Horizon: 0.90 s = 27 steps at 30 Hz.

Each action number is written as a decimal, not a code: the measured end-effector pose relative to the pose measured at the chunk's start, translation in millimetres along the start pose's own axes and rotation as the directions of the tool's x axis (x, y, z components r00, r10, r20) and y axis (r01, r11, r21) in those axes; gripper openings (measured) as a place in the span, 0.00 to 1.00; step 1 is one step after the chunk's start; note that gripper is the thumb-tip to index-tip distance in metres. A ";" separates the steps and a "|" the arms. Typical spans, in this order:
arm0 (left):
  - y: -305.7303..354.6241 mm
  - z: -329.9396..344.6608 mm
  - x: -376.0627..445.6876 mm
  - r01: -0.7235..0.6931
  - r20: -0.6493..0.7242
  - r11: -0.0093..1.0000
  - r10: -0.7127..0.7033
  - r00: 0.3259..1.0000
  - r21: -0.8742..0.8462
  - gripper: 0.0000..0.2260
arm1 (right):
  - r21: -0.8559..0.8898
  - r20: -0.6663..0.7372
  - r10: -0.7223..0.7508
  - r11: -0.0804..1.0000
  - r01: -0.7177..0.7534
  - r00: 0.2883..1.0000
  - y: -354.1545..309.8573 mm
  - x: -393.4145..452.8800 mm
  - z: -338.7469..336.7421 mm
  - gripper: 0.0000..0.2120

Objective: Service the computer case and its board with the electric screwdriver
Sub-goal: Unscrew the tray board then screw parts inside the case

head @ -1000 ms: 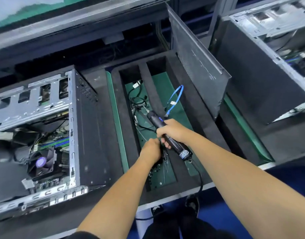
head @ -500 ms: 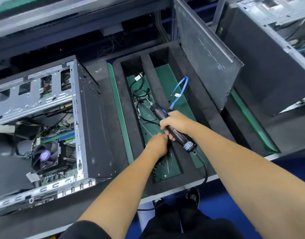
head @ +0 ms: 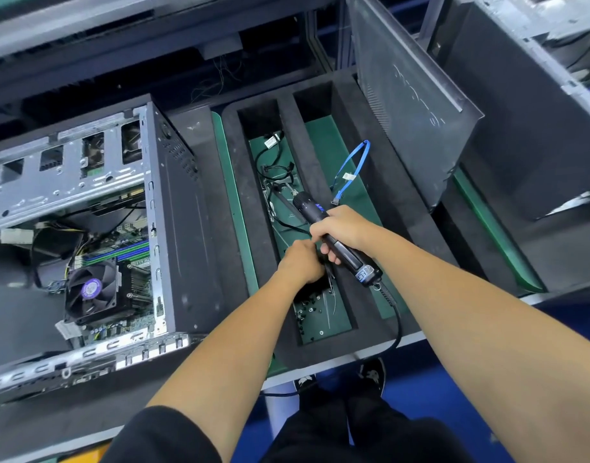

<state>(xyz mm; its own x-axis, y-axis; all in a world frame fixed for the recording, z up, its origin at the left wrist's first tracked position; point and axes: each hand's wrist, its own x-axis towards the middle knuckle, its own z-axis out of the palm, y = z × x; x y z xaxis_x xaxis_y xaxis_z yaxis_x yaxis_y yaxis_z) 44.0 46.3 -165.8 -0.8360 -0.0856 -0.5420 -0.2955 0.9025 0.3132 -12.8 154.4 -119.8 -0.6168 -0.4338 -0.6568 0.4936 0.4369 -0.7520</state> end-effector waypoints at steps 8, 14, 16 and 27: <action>-0.8 -7.1 6.1 0.123 -0.002 0.981 -0.124 0.992 -0.150 0.09 | -0.003 0.007 -0.010 1.000 0.010 1.000 -1.1 -2.6 -0.9 0.05; 0.0 -12.8 7.0 0.159 -0.082 0.962 -0.180 0.980 -0.222 0.10 | 0.007 0.013 -0.009 1.000 0.009 1.000 -1.8 -3.8 -1.9 0.05; 0.2 -15.4 7.2 0.168 -0.104 0.960 -0.195 0.975 -0.223 0.10 | 0.008 0.011 -0.006 1.000 0.006 1.000 -2.0 -4.3 -2.1 0.05; 2.5 -16.2 0.0 0.139 -0.118 0.972 -0.163 0.979 -0.188 0.12 | 0.028 0.029 -0.008 1.000 0.008 1.000 -2.6 -7.1 -3.6 0.06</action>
<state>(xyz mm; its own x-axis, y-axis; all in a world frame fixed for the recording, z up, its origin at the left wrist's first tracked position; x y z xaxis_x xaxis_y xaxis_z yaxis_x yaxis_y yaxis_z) 35.8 41.7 -152.4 -0.8252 -0.2812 -0.4899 -0.4909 0.7860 0.3758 -11.9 159.1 -112.9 -0.6030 -0.4599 -0.6518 0.5060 0.4112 -0.7582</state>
